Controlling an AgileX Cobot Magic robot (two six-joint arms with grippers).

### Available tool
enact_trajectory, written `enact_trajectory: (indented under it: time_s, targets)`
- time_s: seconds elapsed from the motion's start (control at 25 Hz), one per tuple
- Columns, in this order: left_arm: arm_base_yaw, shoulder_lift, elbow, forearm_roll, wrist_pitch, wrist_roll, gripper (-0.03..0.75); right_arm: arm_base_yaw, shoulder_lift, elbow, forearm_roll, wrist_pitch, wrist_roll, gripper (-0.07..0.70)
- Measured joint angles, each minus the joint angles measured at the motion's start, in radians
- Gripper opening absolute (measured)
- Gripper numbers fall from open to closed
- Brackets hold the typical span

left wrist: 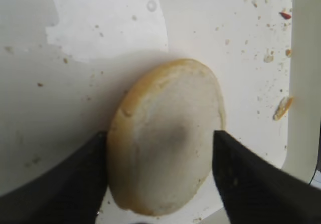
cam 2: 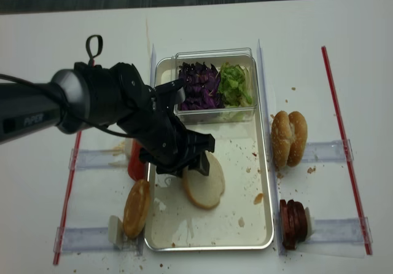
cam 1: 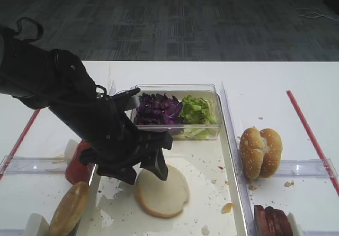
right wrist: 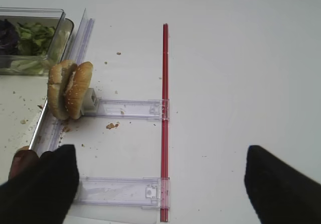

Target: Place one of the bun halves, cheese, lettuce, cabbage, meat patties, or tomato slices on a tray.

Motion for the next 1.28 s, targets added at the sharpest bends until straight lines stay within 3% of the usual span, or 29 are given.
enact_trajectory:
  time_s: [0.16, 0.68, 1.28]
  targets:
    - [0.000, -0.003, 0.000, 0.016, -0.006, -0.007, 0.530, 0.000, 0.000, 0.000, 0.000, 0.000, 0.000, 0.693]
    - [0.000, -0.121, 0.000, 0.062, -0.011, -0.032, 0.545, 0.000, 0.000, 0.000, 0.000, 0.000, 0.000, 0.693]
    - [0.000, -0.437, 0.000, 0.084, 0.074, -0.083, 0.545, 0.000, 0.000, 0.000, 0.000, 0.002, 0.000, 0.693]
